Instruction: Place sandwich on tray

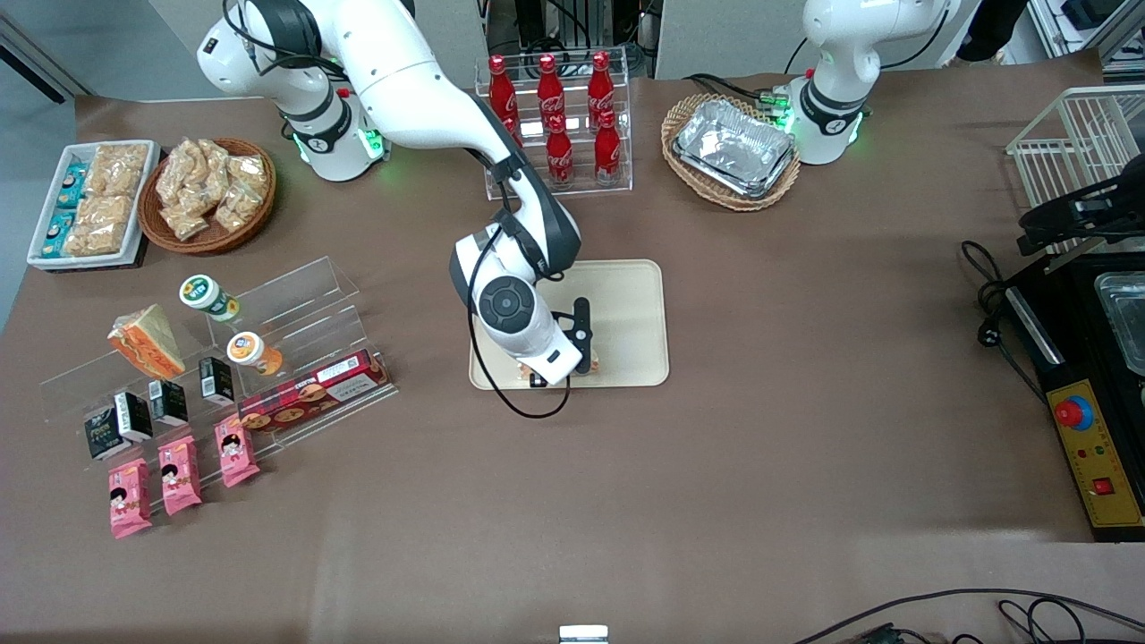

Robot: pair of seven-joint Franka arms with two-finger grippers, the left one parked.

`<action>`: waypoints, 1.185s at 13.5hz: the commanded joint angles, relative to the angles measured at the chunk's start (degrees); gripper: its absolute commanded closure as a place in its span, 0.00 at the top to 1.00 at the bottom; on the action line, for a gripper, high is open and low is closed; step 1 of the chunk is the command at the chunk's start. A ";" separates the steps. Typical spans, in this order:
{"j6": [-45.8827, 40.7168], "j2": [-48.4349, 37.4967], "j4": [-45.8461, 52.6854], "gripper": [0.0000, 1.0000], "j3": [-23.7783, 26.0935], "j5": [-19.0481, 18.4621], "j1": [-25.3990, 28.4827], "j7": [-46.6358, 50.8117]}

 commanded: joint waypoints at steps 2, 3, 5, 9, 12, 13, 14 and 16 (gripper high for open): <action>0.38 -0.34 -0.02 1.00 -0.62 2.88 -0.39 -0.45; 0.12 -0.96 0.07 1.00 -0.62 2.88 -0.65 -0.54; -1.54 -3.58 0.16 1.00 -0.62 2.88 -2.66 -0.89; -9.44 -10.96 0.16 1.00 -1.24 2.09 -6.18 -0.54; -15.25 -16.68 0.42 1.00 -1.76 0.96 -10.22 -0.45; -16.75 -18.70 0.51 1.00 -1.85 -1.23 -11.54 -0.37; -18.07 -20.19 0.42 1.00 -1.85 -4.21 -12.77 -0.19; -20.70 -22.83 0.51 1.00 -1.85 -9.31 -15.32 3.30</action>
